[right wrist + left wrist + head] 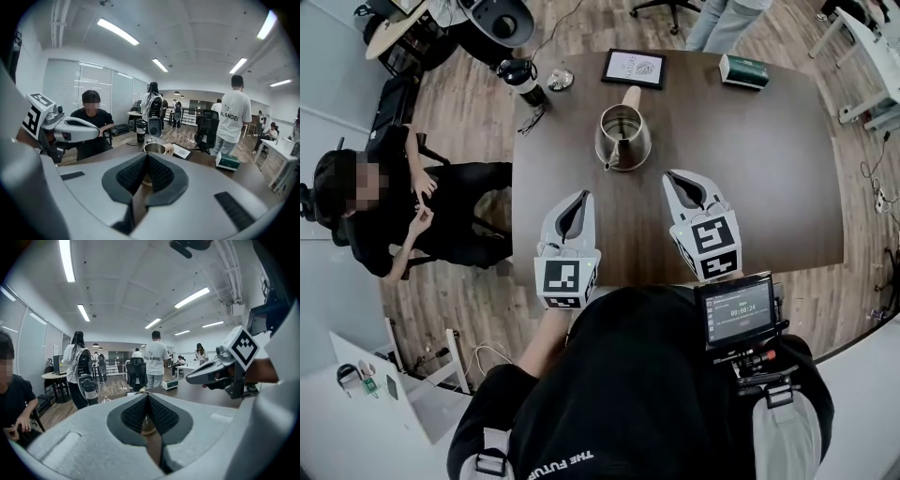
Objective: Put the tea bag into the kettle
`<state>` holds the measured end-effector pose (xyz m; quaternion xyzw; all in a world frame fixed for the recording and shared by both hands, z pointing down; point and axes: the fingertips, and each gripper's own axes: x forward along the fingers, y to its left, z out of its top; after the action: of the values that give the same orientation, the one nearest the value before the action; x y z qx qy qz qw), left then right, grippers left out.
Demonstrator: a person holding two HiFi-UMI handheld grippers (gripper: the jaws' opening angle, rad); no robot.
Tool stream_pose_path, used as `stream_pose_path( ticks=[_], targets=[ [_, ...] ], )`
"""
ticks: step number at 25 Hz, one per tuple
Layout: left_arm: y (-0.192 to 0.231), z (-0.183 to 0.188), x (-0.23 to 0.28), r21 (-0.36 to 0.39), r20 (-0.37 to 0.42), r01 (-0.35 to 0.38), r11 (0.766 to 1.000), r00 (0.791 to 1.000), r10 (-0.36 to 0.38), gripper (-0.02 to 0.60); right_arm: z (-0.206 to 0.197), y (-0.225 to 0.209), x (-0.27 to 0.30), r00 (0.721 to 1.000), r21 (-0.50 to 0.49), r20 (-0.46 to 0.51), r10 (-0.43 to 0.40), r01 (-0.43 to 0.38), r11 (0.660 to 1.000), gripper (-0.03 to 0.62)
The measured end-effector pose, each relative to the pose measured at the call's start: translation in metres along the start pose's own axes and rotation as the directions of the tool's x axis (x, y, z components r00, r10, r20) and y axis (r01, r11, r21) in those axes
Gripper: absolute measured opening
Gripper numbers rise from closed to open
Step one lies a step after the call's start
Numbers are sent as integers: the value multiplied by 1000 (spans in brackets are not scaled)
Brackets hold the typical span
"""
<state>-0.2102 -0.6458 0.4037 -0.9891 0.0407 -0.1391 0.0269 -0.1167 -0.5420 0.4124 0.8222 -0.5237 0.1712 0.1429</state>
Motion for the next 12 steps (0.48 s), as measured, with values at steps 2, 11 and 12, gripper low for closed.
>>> stream_pose_path(
  ticks=[2,11,12],
  targets=[
    [-10,4,2,13,8,17,1000,1000,-17,5,-7,1,-9,1000,-12,-8,-4,4,1000,6],
    [-42,15,11,42,24,57,997,998,-58,5,-13,-7,-27,999,2,30,-17,17,1000,6],
    [-45,15,12,46,24,62,997,998,-63,5,-13,-7,-29,999,1,33,-18,18,1000,6]
  ],
)
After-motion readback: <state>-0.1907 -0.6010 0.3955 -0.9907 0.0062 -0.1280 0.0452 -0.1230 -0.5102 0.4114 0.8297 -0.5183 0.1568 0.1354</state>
